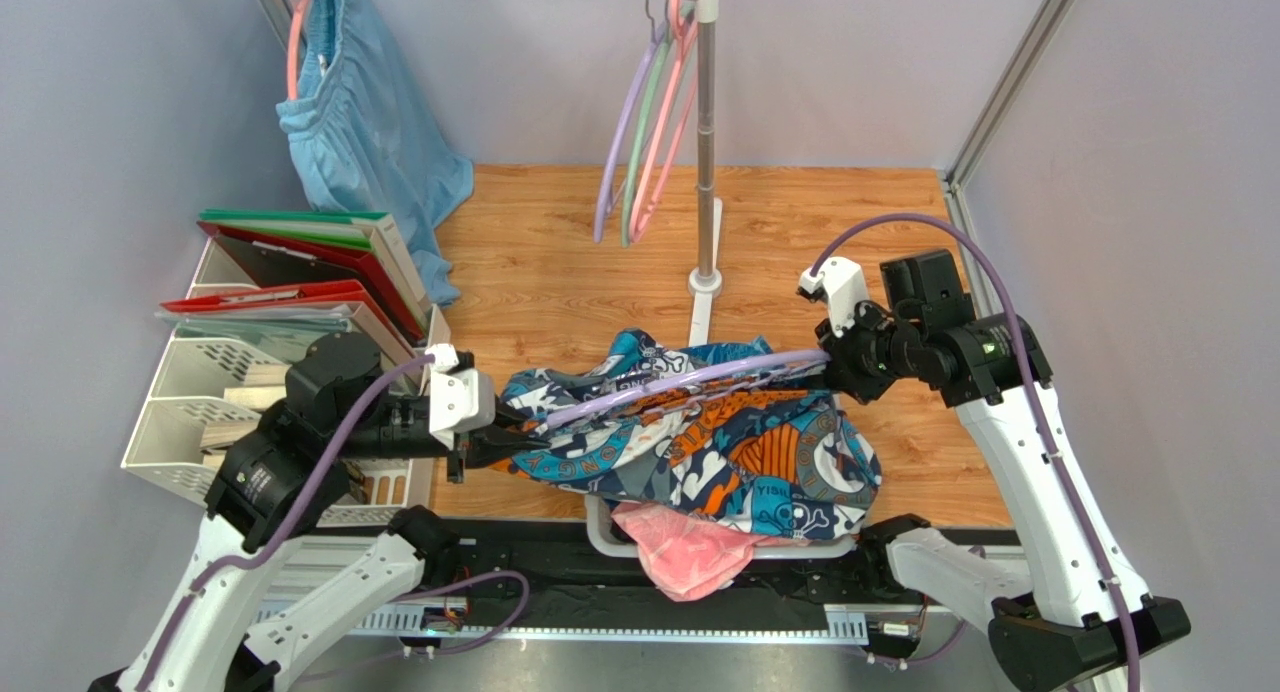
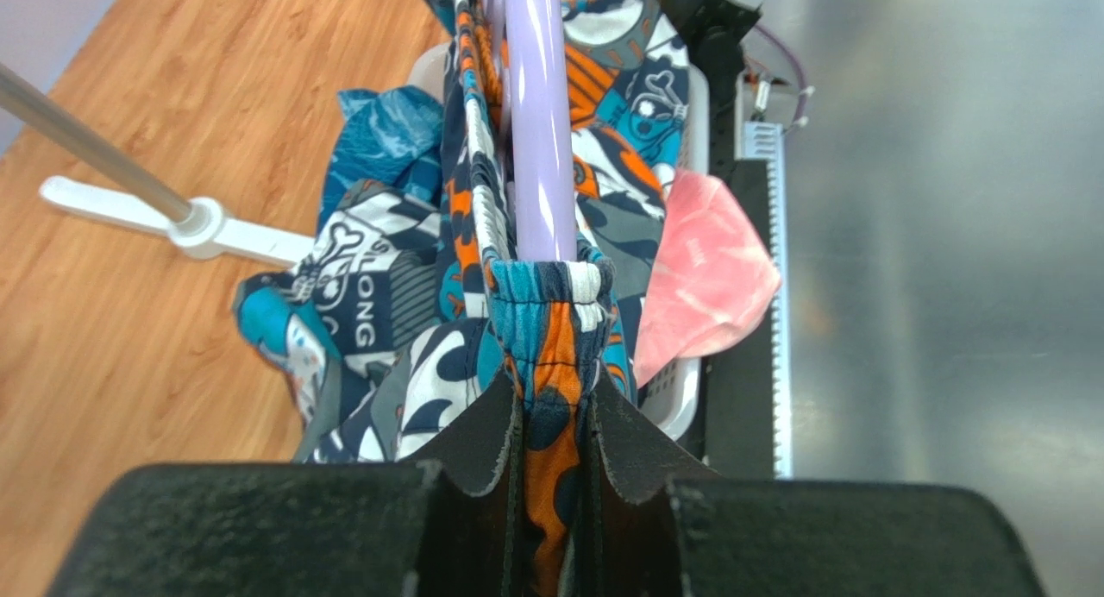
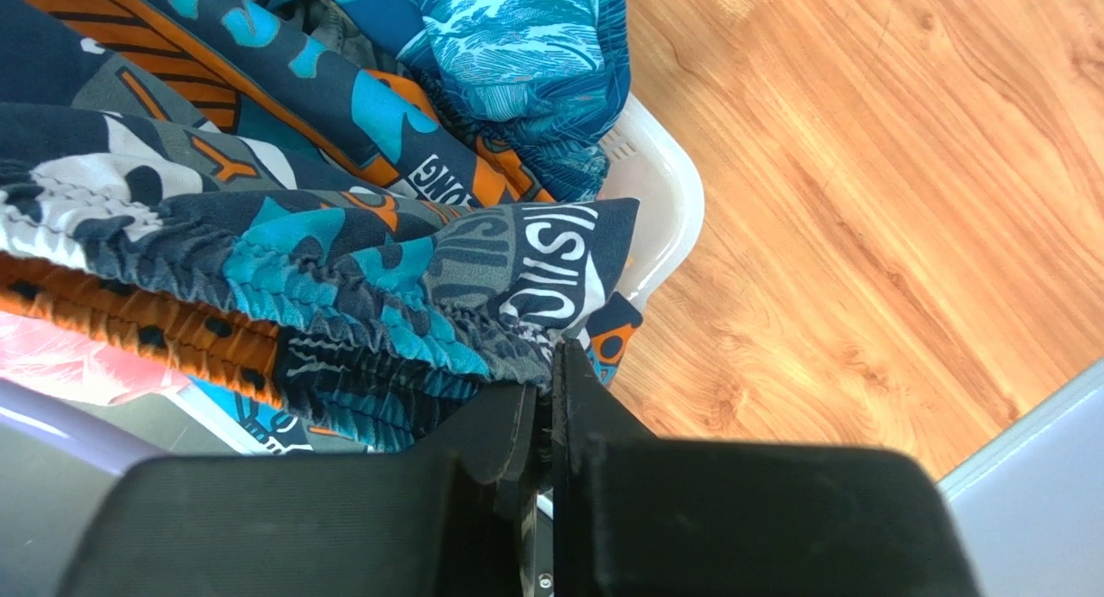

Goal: Place the shorts on the hanger

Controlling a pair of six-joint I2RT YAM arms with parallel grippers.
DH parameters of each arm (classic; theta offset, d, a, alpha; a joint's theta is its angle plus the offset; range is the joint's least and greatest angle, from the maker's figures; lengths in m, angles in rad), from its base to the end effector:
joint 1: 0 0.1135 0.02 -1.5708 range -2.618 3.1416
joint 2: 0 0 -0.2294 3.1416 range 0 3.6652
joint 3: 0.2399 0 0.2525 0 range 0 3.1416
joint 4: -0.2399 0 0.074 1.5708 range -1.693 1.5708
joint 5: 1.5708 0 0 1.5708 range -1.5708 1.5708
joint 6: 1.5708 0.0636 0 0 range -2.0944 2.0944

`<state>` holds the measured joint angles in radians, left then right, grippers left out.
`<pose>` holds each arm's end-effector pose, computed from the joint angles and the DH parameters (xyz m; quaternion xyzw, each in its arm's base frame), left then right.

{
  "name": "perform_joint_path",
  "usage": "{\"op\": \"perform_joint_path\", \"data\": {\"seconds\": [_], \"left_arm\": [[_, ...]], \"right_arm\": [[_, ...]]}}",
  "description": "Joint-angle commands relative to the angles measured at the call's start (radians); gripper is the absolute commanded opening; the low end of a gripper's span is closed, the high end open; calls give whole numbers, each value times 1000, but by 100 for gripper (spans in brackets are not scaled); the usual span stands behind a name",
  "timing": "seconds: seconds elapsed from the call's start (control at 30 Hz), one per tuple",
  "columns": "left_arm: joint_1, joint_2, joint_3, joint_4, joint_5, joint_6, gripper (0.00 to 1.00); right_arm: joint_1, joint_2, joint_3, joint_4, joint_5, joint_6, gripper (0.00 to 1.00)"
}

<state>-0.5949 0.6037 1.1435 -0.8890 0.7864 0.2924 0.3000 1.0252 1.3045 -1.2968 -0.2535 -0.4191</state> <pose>0.0762 -0.1059 0.3806 0.5233 0.5891 -0.3901 0.4764 0.1782 0.0718 0.3195 -0.3681 0.8811 0.1053 0.2777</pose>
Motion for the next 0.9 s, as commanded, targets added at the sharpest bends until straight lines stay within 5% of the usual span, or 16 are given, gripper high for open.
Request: {"op": "perform_joint_path", "data": {"seconds": [0.0,0.3,0.67,0.87], "left_arm": [[26,-5,97,189,112,-179,0],[41,47,150,409,200,-397,0],[41,12,76,312,96,-246,0],[41,24,16,643,174,-524,0]], "right_arm": [[-42,9,-21,17,154,-31,0],[-94,3,-37,74,42,51,0],[-475,144,232,-85,-423,48,0],[-476,118,96,-30,-484,88,0]]}}
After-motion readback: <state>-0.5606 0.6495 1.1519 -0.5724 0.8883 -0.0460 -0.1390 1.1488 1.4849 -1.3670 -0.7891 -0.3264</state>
